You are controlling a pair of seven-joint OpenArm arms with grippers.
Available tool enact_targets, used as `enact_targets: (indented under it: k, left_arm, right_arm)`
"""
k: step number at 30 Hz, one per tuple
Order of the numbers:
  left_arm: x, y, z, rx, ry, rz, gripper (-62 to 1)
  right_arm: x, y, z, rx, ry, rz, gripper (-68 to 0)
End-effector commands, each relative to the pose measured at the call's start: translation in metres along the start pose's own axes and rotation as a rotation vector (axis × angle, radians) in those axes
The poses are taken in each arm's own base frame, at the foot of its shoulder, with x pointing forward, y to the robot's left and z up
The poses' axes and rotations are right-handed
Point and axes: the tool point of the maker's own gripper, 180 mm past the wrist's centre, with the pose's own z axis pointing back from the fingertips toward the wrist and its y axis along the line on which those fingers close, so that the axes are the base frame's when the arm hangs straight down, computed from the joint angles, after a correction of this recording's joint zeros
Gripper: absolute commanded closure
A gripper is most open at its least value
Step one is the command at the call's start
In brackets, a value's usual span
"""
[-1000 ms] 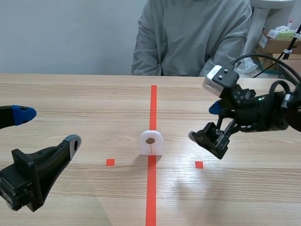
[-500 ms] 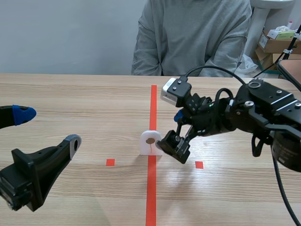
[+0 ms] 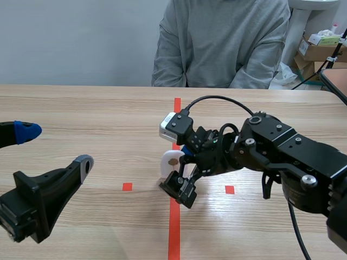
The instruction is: Do the leaf sorting experiment
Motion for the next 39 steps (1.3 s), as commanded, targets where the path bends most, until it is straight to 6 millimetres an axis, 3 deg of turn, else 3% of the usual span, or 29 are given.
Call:
enact_targets:
  k: [1,8,13,18,23,30,39]
  left_arm:
    - [0.0060,-0.0016,0.0004,-0.001,-0.024,0.007,-62.3]
    - [0.0060,-0.0016,0.0004,-0.001,-0.024,0.007,-62.3]
    - [0.0045,-0.0016,0.0004,-0.001,-0.016,0.007,-62.3]
    - [0.0024,-0.0016,0.0004,-0.001,-0.004,0.007,-62.3]
    - [0.0025,-0.0016,0.0004,-0.001,-0.005,0.007,-62.3]
    - [0.0025,-0.0016,0.0004,-0.001,-0.005,0.007,-62.3]
    - [0.0026,-0.0016,0.0004,-0.001,-0.005,0.007,-62.3]
  right_arm:
    - [0.0177,-0.0154,0.0064,-0.035,-0.044,0.025,-51.0]
    - [0.0212,-0.0162,0.0066,-0.040,-0.065,0.023,-42.7]
    - [0.0249,-0.0186,0.0069,-0.057,-0.089,0.016,-33.1]
    - [0.0245,-0.0163,0.0063,-0.055,-0.099,0.010,-31.4]
    - [0.0259,-0.0154,0.0063,-0.054,-0.111,0.009,-17.2]
    - [0.0244,-0.0154,0.0061,-0.054,-0.102,0.008,-6.3]
    - [0.0245,-0.0154,0.0062,-0.054,-0.103,0.008,-1.9]
